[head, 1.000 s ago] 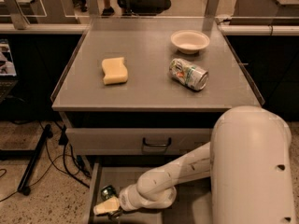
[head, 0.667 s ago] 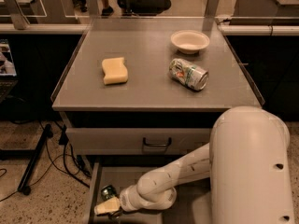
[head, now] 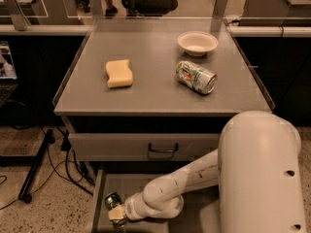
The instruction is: Pick green can from middle drawer and place on counter
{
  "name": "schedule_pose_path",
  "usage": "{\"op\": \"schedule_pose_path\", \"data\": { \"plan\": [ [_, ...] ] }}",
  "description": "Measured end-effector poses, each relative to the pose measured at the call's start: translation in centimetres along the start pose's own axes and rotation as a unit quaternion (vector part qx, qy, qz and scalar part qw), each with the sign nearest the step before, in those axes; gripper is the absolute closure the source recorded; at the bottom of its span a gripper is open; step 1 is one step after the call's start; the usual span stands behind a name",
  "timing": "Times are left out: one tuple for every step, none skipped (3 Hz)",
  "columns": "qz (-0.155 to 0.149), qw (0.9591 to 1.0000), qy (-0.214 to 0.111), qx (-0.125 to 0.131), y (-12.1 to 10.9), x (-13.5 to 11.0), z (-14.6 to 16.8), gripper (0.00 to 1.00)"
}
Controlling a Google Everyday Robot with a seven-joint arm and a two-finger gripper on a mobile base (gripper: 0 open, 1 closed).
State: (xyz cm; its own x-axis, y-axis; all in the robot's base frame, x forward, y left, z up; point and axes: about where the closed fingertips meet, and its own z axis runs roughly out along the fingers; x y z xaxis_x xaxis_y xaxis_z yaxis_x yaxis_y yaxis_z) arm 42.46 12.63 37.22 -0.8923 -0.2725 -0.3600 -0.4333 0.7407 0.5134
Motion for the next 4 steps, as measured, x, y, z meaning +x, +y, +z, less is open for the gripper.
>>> {"op": "schedule_pose_path", "data": {
  "plan": [
    [0.0,1.0,0.0,0.0,0.0,0.0,0.0,0.73],
    [0.0,1.0,0.0,0.0,0.0,0.0,0.0,0.96],
    [0.0,1.0,0.0,0.0,0.0,0.0,0.0,1.0],
    [-0.03,0.9993,0.015,-0.016,0.9,-0.3,-1.2,1.0]
  ]
}}
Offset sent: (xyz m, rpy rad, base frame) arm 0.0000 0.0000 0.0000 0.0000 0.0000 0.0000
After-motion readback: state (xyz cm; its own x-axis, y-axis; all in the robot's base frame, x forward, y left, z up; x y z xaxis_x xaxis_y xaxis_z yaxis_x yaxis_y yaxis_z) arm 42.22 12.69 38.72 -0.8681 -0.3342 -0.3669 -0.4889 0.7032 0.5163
